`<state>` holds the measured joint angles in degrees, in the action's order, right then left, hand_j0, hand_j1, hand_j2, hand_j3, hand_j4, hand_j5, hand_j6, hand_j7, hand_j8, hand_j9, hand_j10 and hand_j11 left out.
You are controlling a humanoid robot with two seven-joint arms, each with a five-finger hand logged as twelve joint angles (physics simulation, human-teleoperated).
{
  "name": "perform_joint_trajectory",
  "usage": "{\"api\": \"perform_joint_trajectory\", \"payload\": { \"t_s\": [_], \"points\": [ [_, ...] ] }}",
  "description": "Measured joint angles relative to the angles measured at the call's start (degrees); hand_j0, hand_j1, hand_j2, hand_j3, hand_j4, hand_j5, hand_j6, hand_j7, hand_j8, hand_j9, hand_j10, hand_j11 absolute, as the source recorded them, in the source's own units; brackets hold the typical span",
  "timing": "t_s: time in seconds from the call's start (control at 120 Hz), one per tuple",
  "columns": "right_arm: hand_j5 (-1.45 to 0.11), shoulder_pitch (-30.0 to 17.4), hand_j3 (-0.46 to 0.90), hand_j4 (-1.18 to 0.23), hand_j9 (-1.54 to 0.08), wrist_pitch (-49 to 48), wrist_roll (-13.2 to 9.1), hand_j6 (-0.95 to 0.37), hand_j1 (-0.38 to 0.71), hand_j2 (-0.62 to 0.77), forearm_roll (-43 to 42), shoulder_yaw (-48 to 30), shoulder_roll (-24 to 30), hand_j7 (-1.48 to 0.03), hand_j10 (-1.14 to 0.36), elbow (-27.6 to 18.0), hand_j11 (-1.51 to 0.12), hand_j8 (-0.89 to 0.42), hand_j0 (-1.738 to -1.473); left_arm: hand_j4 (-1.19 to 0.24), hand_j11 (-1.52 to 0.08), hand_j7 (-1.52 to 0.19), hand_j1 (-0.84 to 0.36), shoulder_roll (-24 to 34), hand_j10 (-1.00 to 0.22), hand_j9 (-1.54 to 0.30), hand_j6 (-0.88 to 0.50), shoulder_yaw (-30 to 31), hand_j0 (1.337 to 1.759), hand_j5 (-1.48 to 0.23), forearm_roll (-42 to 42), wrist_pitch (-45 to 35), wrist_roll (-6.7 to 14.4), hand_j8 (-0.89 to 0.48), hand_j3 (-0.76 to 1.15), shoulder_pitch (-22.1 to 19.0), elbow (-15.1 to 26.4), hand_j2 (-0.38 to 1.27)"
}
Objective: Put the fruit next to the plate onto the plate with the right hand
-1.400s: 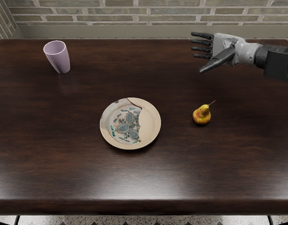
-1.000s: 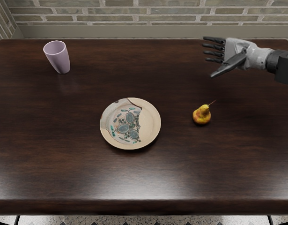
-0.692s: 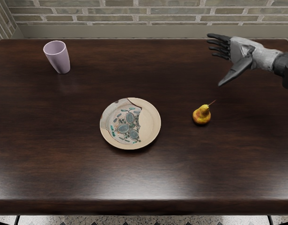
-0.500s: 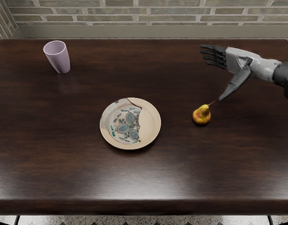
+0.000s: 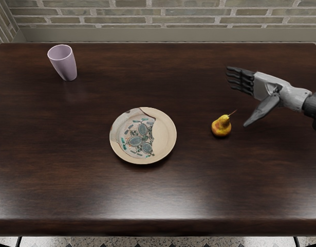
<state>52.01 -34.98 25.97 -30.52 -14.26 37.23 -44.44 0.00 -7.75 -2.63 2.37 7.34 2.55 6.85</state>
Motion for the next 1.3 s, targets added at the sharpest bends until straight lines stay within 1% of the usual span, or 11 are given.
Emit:
{"api": "perform_joint_trajectory", "payload": {
  "t_s": [0.208, 0.342, 0.458, 0.567, 0.667, 0.783, 0.867, 1.3],
  "points": [
    [0.00, -1.6, 0.00, 0.00, 0.00, 0.0, 0.4, 0.00, -0.35, 0.00, -1.8, 0.2, -1.5, 0.00, 0.00, 0.3, 0.00, 0.00, -1.658, 0.00, 0.00, 0.00, 0.35, 0.0, 0.00, 0.00, 0.00, 0.0, 1.658, 0.00, 0.0, 0.0, 0.0, 0.00, 0.00, 0.0, 0.0, 0.00],
    [0.00, -2.5, 0.00, 0.00, 0.00, 0.0, 3.3, 0.00, -0.35, 0.00, -2.0, 0.3, -2.5, 0.00, 0.00, 0.7, 0.00, 0.00, -1.658, 0.00, 0.00, 0.00, 0.35, 0.0, 0.00, 0.00, 0.00, 0.0, 1.658, 0.00, 0.0, 0.0, 0.0, 0.00, 0.00, 0.0, 0.0, 0.00],
    [0.00, -3.0, 0.00, 0.00, 0.00, 0.0, 6.2, 0.00, -0.35, 0.00, -2.1, 0.3, -4.2, 0.00, 0.00, 2.7, 0.00, 0.00, -1.658, 0.00, 0.00, 0.00, 0.35, 0.0, 0.00, 0.00, 0.00, 0.0, 1.658, 0.00, 0.0, 0.0, 0.0, 0.00, 0.00, 0.0, 0.0, 0.00],
    [0.00, -3.4, 0.00, 0.00, 0.00, 0.1, 7.6, 0.00, -0.35, 0.00, -2.1, 0.3, -5.2, 0.00, 0.00, 4.1, 0.00, 0.00, -1.658, 0.00, 0.00, 0.00, 0.35, 0.0, 0.00, 0.00, 0.00, 0.0, 1.658, 0.00, 0.0, 0.0, 0.0, 0.00, 0.00, 0.0, 0.0, 0.00],
    [-0.02, -3.8, 0.00, -0.01, -0.02, 0.6, 8.0, -0.01, -0.34, 0.00, -2.1, 0.3, -5.9, -0.02, -0.01, 5.0, -0.02, -0.01, -1.658, 0.00, 0.00, 0.00, 0.35, 0.0, 0.00, 0.00, 0.00, 0.0, 1.658, 0.00, 0.0, 0.0, 0.0, 0.00, 0.00, 0.0, 0.0, 0.00],
    [-0.03, -4.4, 0.00, -0.03, -0.03, 0.8, 8.2, -0.03, -0.32, 0.00, -2.1, 0.3, -7.6, -0.03, -0.03, 7.5, -0.03, -0.03, -1.658, 0.00, 0.00, 0.00, 0.35, 0.0, 0.00, 0.00, 0.00, 0.0, 1.658, 0.00, 0.0, 0.0, 0.0, 0.00, 0.00, 0.0, 0.0, 0.00],
    [-0.04, -4.8, 0.00, -0.03, -0.04, 0.8, 8.3, -0.04, -0.31, 0.00, -2.1, 0.4, -8.2, -0.04, -0.03, 8.5, -0.04, -0.03, -1.658, 0.00, 0.00, 0.00, 0.35, 0.0, 0.00, 0.00, 0.00, 0.0, 1.658, 0.00, 0.0, 0.0, 0.0, 0.00, 0.00, 0.0, 0.0, 0.00],
    [-0.09, -6.6, 0.00, -0.07, -0.09, 0.8, 8.9, -0.07, -0.27, -0.01, -2.1, 0.5, -8.8, -0.09, -0.07, 9.6, -0.09, -0.07, -1.658, 0.00, 0.00, 0.00, 0.35, 0.0, 0.00, 0.00, 0.00, 0.0, 1.658, 0.00, 0.0, 0.0, 0.0, 0.00, 0.00, 0.0, 0.0, 0.00]
  ]
}}
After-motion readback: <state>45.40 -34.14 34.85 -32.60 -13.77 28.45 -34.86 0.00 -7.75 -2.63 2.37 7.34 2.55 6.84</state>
